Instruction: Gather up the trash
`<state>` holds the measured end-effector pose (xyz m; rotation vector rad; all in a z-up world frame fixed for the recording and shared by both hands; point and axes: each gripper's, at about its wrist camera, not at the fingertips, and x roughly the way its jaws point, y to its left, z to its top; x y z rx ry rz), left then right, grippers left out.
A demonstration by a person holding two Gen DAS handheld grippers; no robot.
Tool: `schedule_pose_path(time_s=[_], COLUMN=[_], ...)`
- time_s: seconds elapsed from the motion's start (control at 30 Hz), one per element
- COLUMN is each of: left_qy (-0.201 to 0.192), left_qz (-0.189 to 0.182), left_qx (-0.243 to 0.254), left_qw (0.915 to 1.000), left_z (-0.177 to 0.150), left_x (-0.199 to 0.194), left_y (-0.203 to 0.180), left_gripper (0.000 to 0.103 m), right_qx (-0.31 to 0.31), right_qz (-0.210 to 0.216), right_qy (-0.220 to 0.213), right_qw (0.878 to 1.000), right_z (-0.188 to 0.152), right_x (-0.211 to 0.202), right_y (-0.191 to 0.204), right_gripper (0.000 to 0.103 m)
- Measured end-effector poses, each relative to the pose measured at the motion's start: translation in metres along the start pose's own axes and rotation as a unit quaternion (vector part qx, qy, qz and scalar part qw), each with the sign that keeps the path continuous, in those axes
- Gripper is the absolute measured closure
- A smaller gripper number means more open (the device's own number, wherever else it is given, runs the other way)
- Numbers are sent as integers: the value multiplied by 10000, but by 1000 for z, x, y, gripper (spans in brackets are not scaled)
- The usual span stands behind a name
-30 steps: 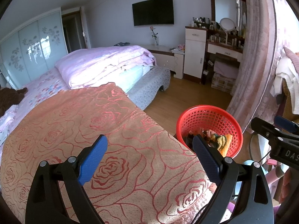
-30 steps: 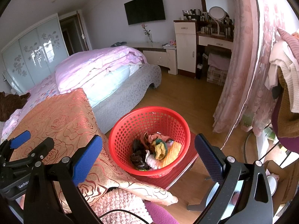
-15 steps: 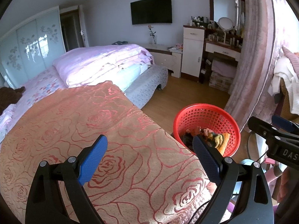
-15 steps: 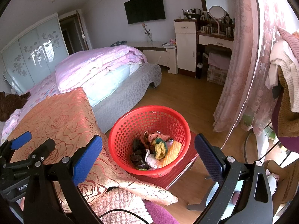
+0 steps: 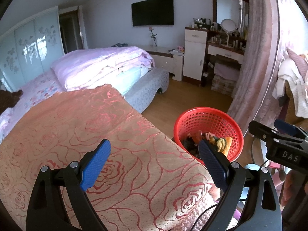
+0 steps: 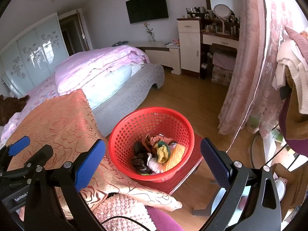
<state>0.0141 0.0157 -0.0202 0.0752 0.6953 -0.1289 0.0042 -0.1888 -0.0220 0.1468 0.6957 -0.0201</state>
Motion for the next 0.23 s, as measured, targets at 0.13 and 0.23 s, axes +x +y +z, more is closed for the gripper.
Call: schedule_pose_path(time_s=[0.13, 0.23], left_qy=[17, 55], left_qz=[149, 453], left_qx=[-178, -449], left_qw=[9997, 9979], left_z=[1, 4], left_x=[0, 0], left_y=[15, 45], left_gripper=[14, 14], right_qx=[-51, -184], right_qz=[-72, -100], right_qy=[122, 242], right_qw=[9999, 9995], right_z=[-4, -7], right_x=[6, 11], right_y=[5, 21], right_gripper=[7, 7])
